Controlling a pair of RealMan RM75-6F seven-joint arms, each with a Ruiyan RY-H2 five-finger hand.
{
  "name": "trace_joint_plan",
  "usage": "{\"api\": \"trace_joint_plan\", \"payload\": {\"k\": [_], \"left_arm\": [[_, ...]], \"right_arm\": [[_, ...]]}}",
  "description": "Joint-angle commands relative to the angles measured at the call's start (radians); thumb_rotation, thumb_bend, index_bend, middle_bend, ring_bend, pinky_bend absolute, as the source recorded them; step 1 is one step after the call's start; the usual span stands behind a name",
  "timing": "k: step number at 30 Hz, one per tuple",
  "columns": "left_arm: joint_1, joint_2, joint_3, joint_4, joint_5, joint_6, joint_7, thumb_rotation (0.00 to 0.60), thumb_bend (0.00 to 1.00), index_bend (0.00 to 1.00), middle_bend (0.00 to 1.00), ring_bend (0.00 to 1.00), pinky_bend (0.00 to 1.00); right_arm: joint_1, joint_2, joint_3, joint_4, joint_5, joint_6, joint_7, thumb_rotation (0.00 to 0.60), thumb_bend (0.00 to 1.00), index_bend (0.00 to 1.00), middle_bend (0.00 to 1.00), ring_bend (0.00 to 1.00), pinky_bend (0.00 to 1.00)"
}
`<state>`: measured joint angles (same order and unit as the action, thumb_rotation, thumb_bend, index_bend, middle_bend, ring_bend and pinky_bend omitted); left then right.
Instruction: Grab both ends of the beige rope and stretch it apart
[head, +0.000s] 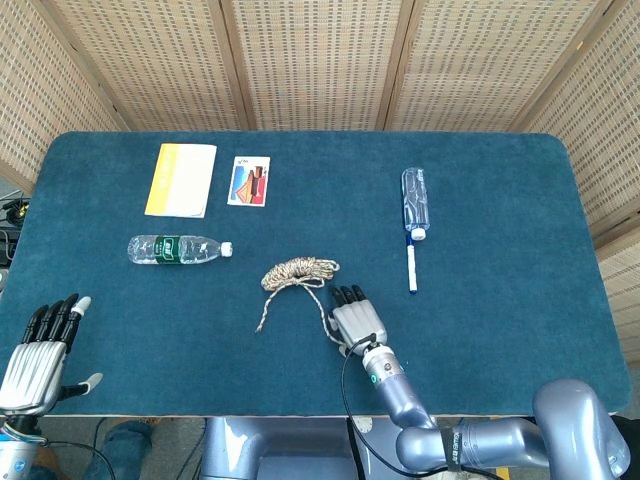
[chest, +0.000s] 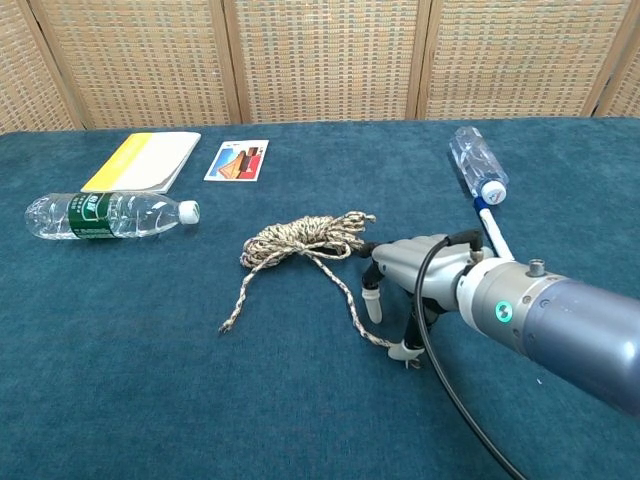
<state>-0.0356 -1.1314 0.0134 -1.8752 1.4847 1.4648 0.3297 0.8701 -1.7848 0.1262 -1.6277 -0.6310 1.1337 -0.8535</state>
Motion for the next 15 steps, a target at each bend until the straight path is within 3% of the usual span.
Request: {"api": "trace_joint_plan", "payload": {"k": [1, 15], "left_arm": [[0.000, 0.000, 0.001, 0.000, 0.000, 0.000, 0.001, 0.600, 0.10, 0.00, 0.00, 0.00, 0.00], [-0.003, -0.005, 0.005, 0.000, -0.003, -0.005, 0.012, 0.600, 0.10, 0.00, 0.00, 0.00, 0.00]], "right_arm": [[-0.001, -0.003, -0.009, 0.017, -0.010, 0.005, -0.007, 0.600, 0.22, 0.47, 0.00, 0.00, 0.00], [-0.014, 0.007, 0.000, 0.043, -0.014, -0.005, 0.001, 0.600, 0.28, 0.47, 0.00, 0.00, 0.00]]}}
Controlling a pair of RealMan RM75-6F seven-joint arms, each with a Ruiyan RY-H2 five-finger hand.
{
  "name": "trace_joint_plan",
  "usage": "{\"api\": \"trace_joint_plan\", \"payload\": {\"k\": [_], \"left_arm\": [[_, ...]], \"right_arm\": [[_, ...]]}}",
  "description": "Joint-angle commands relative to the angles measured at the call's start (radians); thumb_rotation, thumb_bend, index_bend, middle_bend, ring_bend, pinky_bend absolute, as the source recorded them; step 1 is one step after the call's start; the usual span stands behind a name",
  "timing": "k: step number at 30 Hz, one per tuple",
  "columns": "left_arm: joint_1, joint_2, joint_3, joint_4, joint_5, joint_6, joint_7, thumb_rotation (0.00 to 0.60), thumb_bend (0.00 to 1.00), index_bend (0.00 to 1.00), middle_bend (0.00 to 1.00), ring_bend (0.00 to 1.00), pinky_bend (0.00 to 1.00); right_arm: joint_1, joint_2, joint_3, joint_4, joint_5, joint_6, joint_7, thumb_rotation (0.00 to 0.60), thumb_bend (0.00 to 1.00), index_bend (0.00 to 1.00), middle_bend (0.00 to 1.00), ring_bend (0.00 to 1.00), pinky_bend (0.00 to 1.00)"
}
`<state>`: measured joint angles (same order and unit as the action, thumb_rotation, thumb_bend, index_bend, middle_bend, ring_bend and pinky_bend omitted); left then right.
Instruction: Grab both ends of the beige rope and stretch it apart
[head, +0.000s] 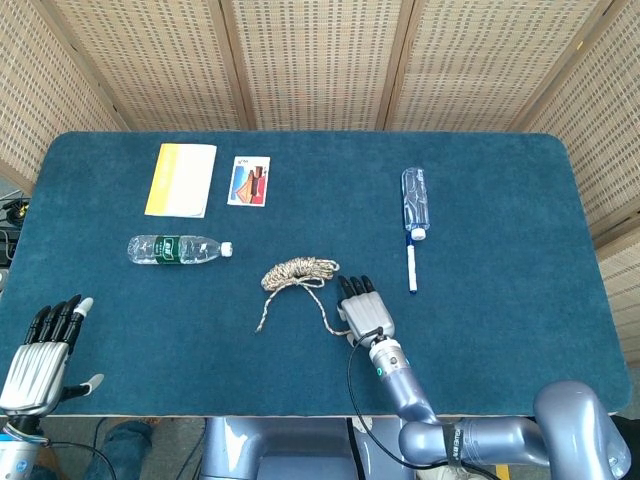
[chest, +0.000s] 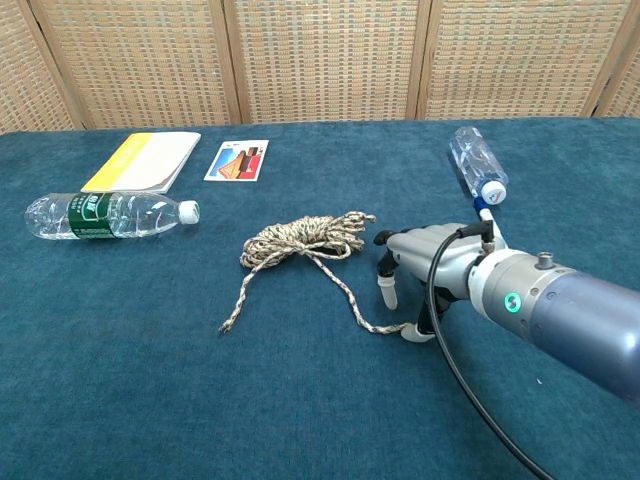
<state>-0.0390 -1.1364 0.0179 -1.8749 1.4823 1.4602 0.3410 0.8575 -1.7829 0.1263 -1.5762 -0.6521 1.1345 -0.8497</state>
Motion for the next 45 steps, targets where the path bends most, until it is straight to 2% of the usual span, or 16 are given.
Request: {"api": "trace_joint_plan", "payload": {"k": [1, 15, 32, 45], "left_arm": [[0.000, -0.001, 0.001, 0.000, 0.000, 0.000, 0.002, 0.600, 0.10, 0.00, 0.00, 0.00, 0.00], [-0.002, 0.000, 0.002, 0.000, -0.002, 0.000, -0.001, 0.600, 0.10, 0.00, 0.00, 0.00, 0.00], [-0.003, -0.001, 0.006, 0.001, -0.001, -0.002, 0.002, 0.600, 0.10, 0.00, 0.00, 0.00, 0.00], [-0.005, -0.004, 0.008, 0.002, -0.003, -0.006, 0.008, 0.600, 0.09, 0.00, 0.00, 0.00, 0.00]], "right_arm": [[-0.001, 0.007, -0.002, -0.013, 0.014, -0.010, -0.006, 0.600, 0.29, 0.47, 0.00, 0.00, 0.00], [0.006, -0.001, -0.006, -0.010, 0.033, -0.028, -0.019, 0.600, 0.42, 0.52, 0.00, 0.00, 0.00], [0.000, -0.007, -0.014, 0.005, 0.003, -0.024, -0.004, 0.600, 0.42, 0.54, 0.00, 0.00, 0.00], [-0.013, -0.011, -0.015, 0.006, -0.031, -0.012, 0.013, 0.600, 0.43, 0.63, 0.00, 0.00, 0.00]]}}
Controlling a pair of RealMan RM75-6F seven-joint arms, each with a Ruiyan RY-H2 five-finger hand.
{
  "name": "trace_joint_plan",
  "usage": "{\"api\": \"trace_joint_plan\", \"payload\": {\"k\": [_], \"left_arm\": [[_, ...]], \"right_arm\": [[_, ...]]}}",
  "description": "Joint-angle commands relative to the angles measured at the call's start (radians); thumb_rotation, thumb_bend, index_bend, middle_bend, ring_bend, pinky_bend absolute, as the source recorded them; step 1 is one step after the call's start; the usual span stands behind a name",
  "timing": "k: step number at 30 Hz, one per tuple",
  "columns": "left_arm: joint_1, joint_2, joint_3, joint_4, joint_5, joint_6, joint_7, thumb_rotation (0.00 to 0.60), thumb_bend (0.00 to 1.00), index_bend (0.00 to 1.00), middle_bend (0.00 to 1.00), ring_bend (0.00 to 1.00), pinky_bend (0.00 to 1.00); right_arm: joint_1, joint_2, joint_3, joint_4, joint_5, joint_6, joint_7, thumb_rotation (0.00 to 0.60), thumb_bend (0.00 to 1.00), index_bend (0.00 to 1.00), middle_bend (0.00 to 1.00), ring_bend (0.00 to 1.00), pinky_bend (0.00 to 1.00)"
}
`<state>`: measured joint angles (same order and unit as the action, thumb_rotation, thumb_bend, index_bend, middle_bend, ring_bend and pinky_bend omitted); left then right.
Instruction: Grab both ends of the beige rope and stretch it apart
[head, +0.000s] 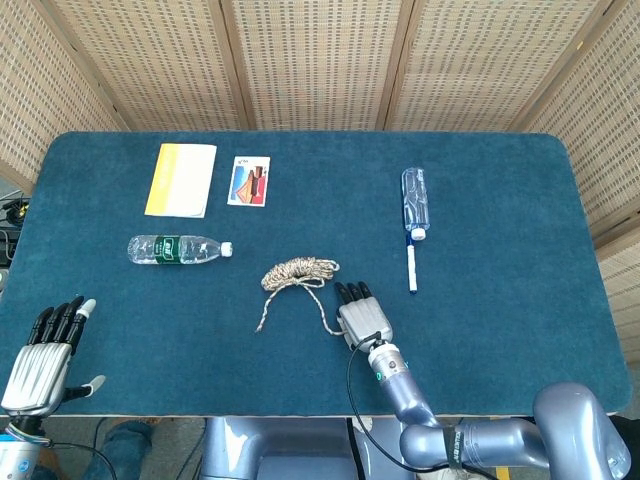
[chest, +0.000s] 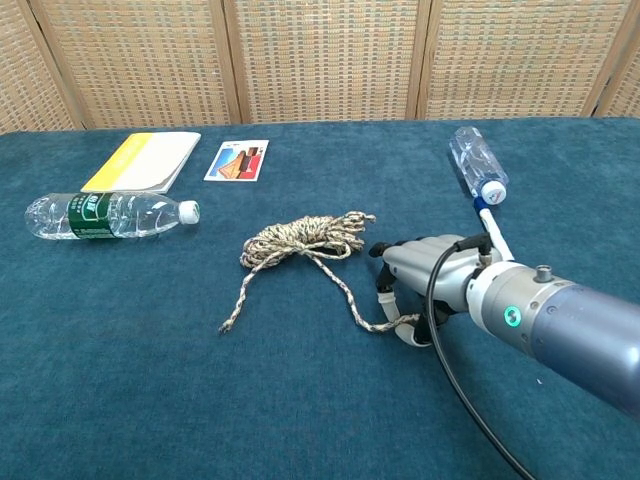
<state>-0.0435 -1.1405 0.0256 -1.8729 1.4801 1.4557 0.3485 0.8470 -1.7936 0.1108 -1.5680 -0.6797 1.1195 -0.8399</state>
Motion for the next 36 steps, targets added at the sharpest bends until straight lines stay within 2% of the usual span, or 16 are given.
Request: {"api": "trace_joint_plan", "payload": {"k": [1, 13, 18, 23, 30, 36], "left_arm": [[-0.001, -0.001, 0.000, 0.000, -0.003, -0.003, 0.001, 0.600, 0.09, 0.00, 0.00, 0.00, 0.00], [-0.024, -0.010, -0.009, 0.006, -0.008, -0.028, 0.027, 0.600, 0.10, 0.00, 0.00, 0.00, 0.00], [-0.085, -0.034, -0.039, 0.053, 0.017, -0.077, 0.063, 0.600, 0.12, 0.00, 0.00, 0.00, 0.00], [-0.184, -0.073, -0.064, 0.142, 0.087, -0.164, 0.079, 0.600, 0.16, 0.01, 0.00, 0.00, 0.00], [-0.348, -0.162, -0.081, 0.333, 0.264, -0.244, -0.001, 0.600, 0.23, 0.32, 0.00, 0.00, 0.00], [-0.443, -0.223, -0.075, 0.457, 0.352, -0.282, -0.031, 0.600, 0.26, 0.44, 0.00, 0.00, 0.00]], "right_arm": [[-0.005, 0.001, 0.001, -0.004, -0.005, 0.004, 0.004, 0.600, 0.43, 0.64, 0.00, 0.00, 0.00], [-0.007, 0.018, 0.003, -0.012, -0.030, 0.017, -0.010, 0.600, 0.45, 0.68, 0.00, 0.00, 0.00], [-0.011, 0.033, -0.012, -0.009, -0.067, 0.030, -0.025, 0.600, 0.45, 0.68, 0.00, 0.00, 0.00], [-0.014, 0.052, -0.016, -0.021, -0.071, 0.027, -0.036, 0.600, 0.45, 0.68, 0.00, 0.00, 0.00], [-0.015, 0.062, -0.022, -0.032, -0.066, 0.026, -0.060, 0.600, 0.45, 0.68, 0.00, 0.00, 0.00], [-0.016, 0.068, -0.026, -0.025, -0.073, 0.021, -0.062, 0.600, 0.45, 0.68, 0.00, 0.00, 0.00]]}}
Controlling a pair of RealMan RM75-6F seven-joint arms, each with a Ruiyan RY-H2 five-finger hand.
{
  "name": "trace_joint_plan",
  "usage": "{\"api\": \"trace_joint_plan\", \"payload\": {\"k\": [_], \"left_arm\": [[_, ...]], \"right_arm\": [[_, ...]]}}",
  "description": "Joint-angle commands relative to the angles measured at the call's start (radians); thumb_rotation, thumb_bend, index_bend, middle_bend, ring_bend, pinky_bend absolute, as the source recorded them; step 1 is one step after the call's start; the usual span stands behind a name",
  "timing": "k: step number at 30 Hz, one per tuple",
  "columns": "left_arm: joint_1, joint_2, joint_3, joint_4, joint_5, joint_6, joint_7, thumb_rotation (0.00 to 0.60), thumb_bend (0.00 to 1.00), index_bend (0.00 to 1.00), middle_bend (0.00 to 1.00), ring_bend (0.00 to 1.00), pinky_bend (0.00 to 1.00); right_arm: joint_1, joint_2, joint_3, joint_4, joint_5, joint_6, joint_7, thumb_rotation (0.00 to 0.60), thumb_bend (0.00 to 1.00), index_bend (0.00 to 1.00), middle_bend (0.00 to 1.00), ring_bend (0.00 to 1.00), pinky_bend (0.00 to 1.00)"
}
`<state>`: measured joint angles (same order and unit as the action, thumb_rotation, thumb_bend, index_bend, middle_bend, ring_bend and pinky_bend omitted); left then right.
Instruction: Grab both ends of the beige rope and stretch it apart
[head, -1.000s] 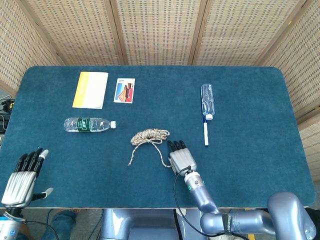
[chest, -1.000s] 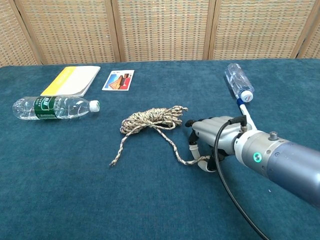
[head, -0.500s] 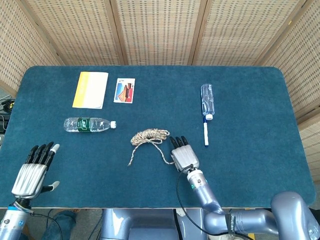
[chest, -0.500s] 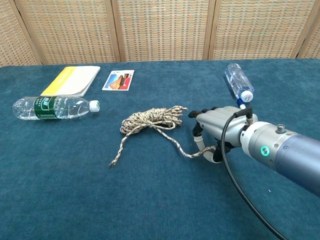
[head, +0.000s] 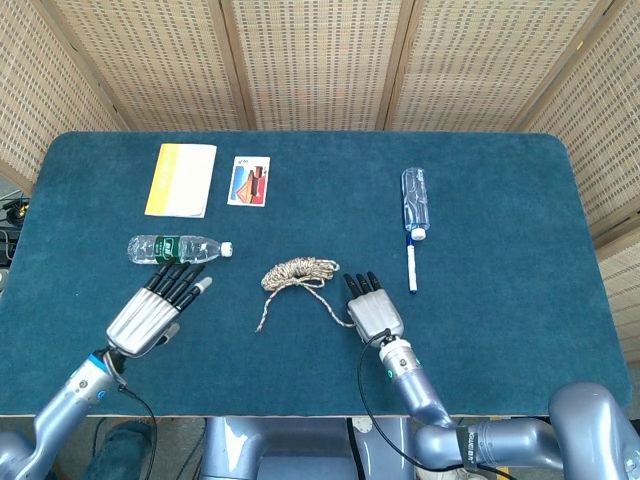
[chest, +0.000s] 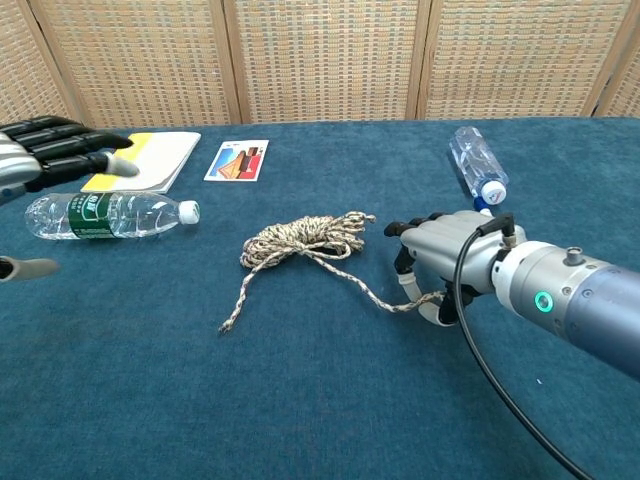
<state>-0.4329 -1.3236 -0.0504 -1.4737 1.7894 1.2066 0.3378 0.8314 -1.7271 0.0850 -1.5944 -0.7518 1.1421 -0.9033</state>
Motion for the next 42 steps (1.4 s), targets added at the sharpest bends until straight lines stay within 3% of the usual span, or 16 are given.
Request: {"api": "trace_joint_plan", "payload": {"k": [1, 20, 42], "left_arm": [[-0.064, -0.047, 0.002, 0.069, 0.049, -0.039, -0.019, 0.600, 0.26, 0.45, 0.00, 0.00, 0.00], [-0.263, -0.254, 0.043, 0.327, 0.120, -0.143, -0.031, 0.600, 0.30, 0.48, 0.00, 0.00, 0.00], [-0.351, -0.397, 0.092, 0.464, 0.072, -0.189, -0.074, 0.600, 0.30, 0.48, 0.00, 0.00, 0.00]], "right_arm": [[-0.001, 0.002, 0.000, 0.002, -0.001, -0.003, 0.002, 0.600, 0.45, 0.68, 0.00, 0.00, 0.00], [0.004, 0.018, 0.015, 0.024, 0.027, -0.042, 0.014, 0.600, 0.45, 0.68, 0.00, 0.00, 0.00], [0.010, 0.019, 0.018, 0.053, 0.043, -0.080, 0.050, 0.600, 0.45, 0.68, 0.00, 0.00, 0.00]]}}
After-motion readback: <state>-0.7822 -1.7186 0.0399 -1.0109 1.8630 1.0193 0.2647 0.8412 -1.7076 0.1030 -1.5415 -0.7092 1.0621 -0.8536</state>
